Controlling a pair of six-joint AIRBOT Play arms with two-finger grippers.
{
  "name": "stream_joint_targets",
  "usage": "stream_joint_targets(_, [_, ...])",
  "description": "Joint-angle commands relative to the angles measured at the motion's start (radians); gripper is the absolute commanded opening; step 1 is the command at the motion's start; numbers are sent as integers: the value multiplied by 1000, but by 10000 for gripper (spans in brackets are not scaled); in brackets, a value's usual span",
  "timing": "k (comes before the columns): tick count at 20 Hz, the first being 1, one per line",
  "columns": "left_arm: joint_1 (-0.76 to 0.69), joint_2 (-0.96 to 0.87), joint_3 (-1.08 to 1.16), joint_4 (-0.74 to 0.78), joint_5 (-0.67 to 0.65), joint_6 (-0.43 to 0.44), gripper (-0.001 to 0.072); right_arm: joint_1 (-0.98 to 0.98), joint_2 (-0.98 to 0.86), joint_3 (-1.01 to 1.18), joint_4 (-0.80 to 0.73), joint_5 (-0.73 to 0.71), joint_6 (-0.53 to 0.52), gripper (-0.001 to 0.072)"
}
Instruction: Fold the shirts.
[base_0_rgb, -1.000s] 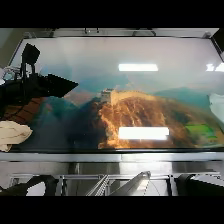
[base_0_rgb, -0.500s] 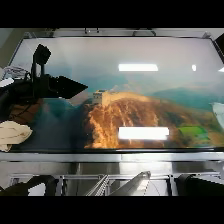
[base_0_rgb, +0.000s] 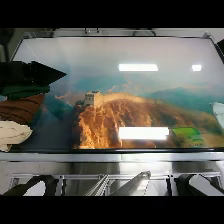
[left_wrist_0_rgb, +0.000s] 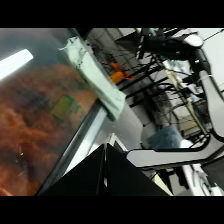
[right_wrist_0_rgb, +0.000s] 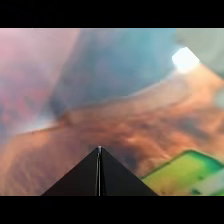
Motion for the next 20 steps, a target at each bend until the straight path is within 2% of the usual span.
stream_joint_targets(1, [38,152,-104,105,15,-28,16,335,163,-53,43,-13,-23,21])
stream_joint_targets(3, [35,247,-248,110,14,-51,16,510,253,-150,-14,-43,-2,21])
stream_joint_targets(4, [35,294,-322,122,18,-52,16,594,300,-224,-88,-111,3,21])
stream_joint_targets(5, [36,337,-388,134,27,-56,16,649,332,-288,-134,-148,63,20])
stream_joint_targets(7, [39,410,-477,132,29,-86,16,700,357,-332,-126,-179,41,20])
stream_joint_targets(12, [39,506,-517,131,38,-112,15,705,356,-330,-27,-179,19,22])
stream_joint_targets(20, [39,542,-516,130,32,-138,15,705,355,-330,-27,-179,19,21])
